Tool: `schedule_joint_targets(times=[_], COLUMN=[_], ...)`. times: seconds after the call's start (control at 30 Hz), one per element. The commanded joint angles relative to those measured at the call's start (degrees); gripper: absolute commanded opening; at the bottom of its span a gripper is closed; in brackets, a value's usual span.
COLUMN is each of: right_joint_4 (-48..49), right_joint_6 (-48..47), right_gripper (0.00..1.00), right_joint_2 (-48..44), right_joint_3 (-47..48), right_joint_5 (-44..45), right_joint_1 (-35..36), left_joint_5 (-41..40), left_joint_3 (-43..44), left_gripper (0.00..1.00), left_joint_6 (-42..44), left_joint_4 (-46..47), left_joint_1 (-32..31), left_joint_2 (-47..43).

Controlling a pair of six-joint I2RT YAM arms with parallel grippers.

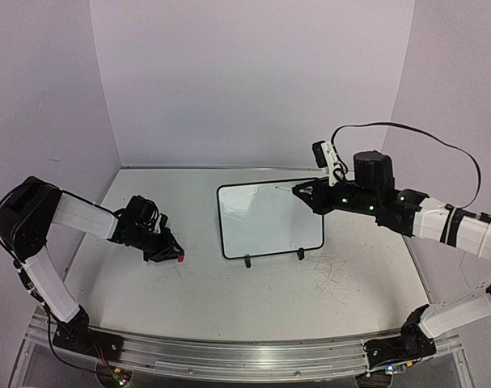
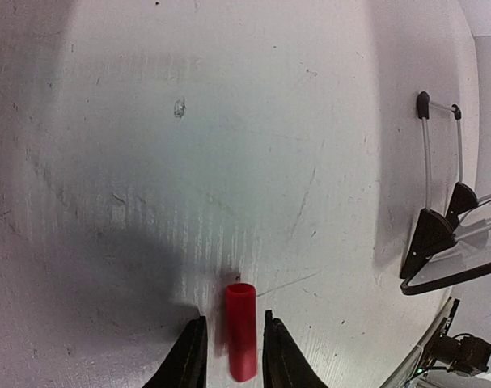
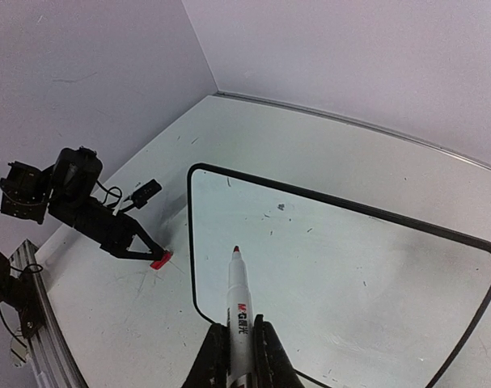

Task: Write a sentence on the whiteboard
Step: Place the pen cap at the center of the board, then hold the whiteboard at the center of the board.

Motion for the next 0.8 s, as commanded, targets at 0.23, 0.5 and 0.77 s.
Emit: schedule_joint_targets(times=[0.23,0.5,0.77], right_joint_4=[2.07,6.79,7.06], right_joint_6=[-0.67,2.14,1.52], right_gripper=[0.0,0.0,0.0], right_joint_2=[-1.37,-5.67,-0.45], right_joint_3=[0.84,-3.99,-0.13], right_joint_5=[7.29,9.94,0.92], right_joint_1=[0.42,0.44,2.41], left_joint_5=[-6.77,0.17,10.78], left_joint_3=[1.03,4.17,1.64], left_gripper=[0.44,0.78,0.82], left_joint_6=[3.67,7.64,4.06], left_joint_4=[-2.64,6.18,32.32], left_joint_1=[-0.05,-0.57,-1.1], left_joint_2=[-10.22,-14.97,-12.62])
